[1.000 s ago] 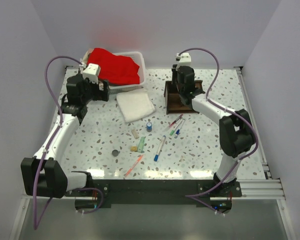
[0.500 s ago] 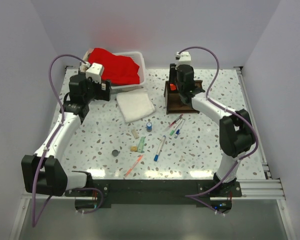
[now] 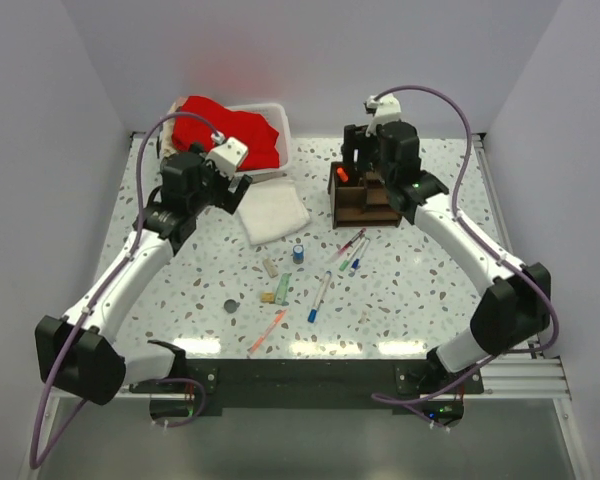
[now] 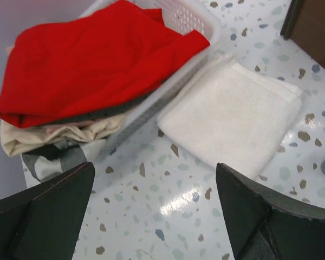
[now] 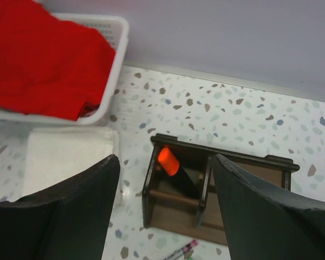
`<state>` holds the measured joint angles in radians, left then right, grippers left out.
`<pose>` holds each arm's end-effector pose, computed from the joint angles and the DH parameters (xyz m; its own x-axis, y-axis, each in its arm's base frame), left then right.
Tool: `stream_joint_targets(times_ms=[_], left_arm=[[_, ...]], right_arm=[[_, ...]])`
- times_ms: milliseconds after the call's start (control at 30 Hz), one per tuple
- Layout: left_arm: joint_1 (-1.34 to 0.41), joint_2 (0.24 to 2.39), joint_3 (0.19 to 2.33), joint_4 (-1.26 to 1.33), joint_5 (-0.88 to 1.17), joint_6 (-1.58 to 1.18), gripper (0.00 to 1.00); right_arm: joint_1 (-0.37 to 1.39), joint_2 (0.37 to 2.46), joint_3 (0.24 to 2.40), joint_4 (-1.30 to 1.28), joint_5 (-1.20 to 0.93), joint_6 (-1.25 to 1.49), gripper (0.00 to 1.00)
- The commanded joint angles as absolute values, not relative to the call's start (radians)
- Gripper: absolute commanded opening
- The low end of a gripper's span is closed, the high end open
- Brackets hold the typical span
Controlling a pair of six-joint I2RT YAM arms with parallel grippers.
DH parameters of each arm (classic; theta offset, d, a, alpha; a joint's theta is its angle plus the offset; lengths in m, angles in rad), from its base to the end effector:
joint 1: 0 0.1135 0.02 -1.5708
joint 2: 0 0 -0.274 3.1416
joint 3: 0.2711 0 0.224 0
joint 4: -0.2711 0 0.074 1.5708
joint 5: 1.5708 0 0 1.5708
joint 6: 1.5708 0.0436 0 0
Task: Sort the stationery into containers
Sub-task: Pick up the pen from the center of the board.
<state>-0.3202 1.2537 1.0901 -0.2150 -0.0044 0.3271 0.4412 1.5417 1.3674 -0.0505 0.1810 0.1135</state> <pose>0.2531 -0.0837 0.3544 -0.2323 0.4156 -0.8794 0.4071 0.8627 0.3001 0.3189 0.1419 0.3830 -0.2299 0.0147 -0.9731 -0.2368 0.9690 0.0705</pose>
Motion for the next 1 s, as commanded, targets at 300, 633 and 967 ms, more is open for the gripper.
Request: stream_joint_targets(times_ms=[300, 633, 967], left_arm=[[-0.295, 0.968, 0.871, -0.298, 0.127, 0.241, 1.0], [-0.287, 0.954, 0.894, -0.451, 0.094, 0.267, 1.0], [-0.267, 0.946, 0.899, -0.474, 0.035, 0.262, 1.0]], right_arm=[[0.459, 1.525, 1.296, -0.534, -0.305, 0.154, 0.75], [0.629, 1.666, 1.439, -0.688, -0.518, -0.34, 0.72], [0.709, 1.683, 1.41, -1.057, -0.491, -1.298, 0.98]])
